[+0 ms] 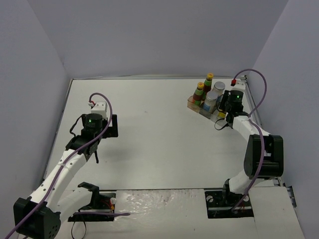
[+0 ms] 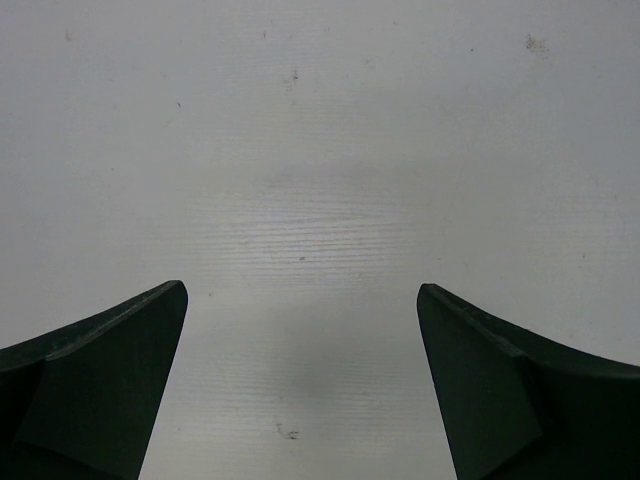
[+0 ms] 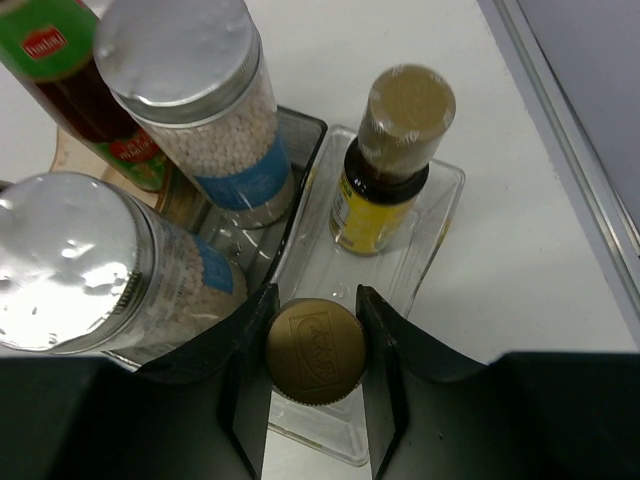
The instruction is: Organize the condiment bottles
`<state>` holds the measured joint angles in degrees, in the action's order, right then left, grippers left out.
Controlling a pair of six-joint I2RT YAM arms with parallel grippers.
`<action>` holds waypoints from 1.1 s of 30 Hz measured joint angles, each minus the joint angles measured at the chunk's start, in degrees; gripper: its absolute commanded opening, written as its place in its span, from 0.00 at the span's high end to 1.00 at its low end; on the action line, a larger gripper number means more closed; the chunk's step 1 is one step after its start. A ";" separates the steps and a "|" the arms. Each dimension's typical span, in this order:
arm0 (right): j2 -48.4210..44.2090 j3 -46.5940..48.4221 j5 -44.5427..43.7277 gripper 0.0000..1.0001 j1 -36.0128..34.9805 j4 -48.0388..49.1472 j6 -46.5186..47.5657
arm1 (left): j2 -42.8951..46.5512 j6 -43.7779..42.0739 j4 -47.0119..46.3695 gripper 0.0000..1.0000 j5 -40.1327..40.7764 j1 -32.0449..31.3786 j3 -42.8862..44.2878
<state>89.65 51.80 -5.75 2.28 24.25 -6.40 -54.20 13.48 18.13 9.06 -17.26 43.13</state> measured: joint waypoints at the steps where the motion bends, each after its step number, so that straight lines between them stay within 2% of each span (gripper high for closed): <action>1: 0.24 -0.43 -0.04 0.87 0.00 0.11 -0.11 | 0.00 0.01 0.00 0.03 0.00 0.00 0.00; 4: 0.40 -0.92 -0.27 0.64 0.00 1.15 -0.45 | 0.08 0.01 0.00 0.03 0.00 0.00 0.00; 9: 0.34 -1.03 -0.27 0.32 0.00 1.76 -1.24 | 0.40 0.02 0.00 0.03 0.00 0.00 0.00; 12: -0.36 -1.03 -0.22 0.21 -0.02 0.90 -1.45 | 0.75 0.02 0.00 0.03 0.00 0.00 0.00; 18: -7.12 0.58 -0.23 0.08 -0.02 -5.19 -1.13 | 2.12 0.04 0.00 0.03 -0.02 -0.07 0.00; 22: -15.37 4.58 -0.25 0.00 -0.02 -10.61 -0.53 | 3.24 0.11 0.02 0.03 -0.02 -0.49 0.00; 33: -44.02 7.54 -0.01 0.00 0.00 -23.84 3.22 | 8.00 0.50 4.79 0.03 1.09 -3.31 1.26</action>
<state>45.63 59.34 -5.76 2.28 0.40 -3.18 -46.19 13.98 22.92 10.15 -20.57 44.40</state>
